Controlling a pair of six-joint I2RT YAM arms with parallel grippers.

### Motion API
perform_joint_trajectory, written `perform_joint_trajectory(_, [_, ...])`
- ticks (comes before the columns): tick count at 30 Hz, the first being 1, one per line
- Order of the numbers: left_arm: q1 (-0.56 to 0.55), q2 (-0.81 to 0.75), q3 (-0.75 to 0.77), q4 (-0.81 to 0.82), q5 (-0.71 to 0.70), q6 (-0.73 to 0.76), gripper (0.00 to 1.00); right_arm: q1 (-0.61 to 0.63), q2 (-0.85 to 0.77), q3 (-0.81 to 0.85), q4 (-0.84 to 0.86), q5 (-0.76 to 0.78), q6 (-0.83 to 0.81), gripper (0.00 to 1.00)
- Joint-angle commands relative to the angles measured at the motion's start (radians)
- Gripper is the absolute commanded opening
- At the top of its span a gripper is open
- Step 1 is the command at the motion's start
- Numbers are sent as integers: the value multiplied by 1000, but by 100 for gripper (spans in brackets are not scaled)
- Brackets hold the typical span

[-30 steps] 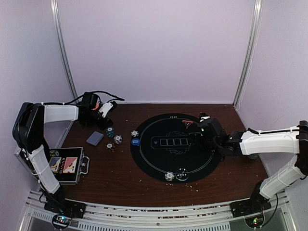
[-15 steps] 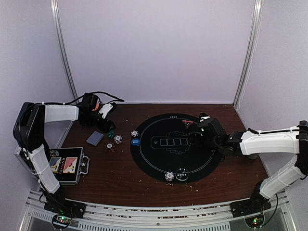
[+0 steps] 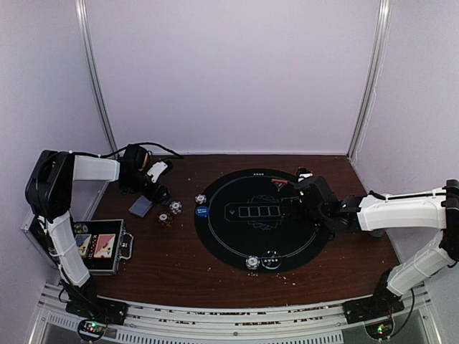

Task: Distribute texas hold em gaming equipment
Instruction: Pick up the pile of poker chips from the pile of poker chips.

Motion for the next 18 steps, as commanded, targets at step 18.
perform_joint_trajectory(18, [10,47,46,27,-30,1,52,8,-27,-11,3,26,-3,100])
